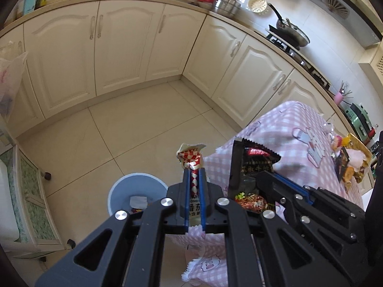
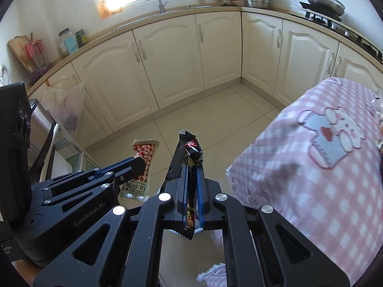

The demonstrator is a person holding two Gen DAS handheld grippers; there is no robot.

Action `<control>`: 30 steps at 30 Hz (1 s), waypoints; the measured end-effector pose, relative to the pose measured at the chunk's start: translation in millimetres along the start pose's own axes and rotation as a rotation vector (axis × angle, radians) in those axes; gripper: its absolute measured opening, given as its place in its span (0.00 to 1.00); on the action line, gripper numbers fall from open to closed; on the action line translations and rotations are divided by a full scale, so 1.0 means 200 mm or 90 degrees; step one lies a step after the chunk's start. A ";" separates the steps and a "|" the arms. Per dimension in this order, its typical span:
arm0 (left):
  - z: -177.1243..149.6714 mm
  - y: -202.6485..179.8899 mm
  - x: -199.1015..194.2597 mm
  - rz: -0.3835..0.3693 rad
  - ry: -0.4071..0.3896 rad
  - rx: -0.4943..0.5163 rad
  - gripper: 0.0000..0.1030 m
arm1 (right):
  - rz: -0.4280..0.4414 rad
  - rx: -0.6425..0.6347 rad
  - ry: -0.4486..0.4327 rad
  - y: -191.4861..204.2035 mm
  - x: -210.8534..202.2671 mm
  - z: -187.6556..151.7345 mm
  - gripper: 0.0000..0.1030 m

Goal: Collect trash
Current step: 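Carry both wrappers over the blue bin and open both tools to drop them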

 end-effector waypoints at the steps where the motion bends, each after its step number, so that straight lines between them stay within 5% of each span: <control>1: 0.01 0.02 0.00 0.000 -0.004 -0.006 0.08 | 0.000 -0.001 0.002 0.01 0.02 0.00 0.05; 6: 0.06 0.10 0.04 0.007 -0.018 -0.018 0.35 | -0.001 0.001 0.015 0.02 0.10 0.01 0.06; 30: 0.12 0.20 0.00 0.029 -0.045 -0.036 0.35 | 0.033 -0.005 0.014 0.12 0.23 0.07 0.08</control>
Point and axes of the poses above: each gripper's, at about its wrist camera, not at the fingertips, and x roughly the way its jaws point, y to its left, z to its top, the point moved 6 cm from there along x, roughly the way its jaws point, and after that the axes turned 1 degree about -x, right-handed, at the moved point
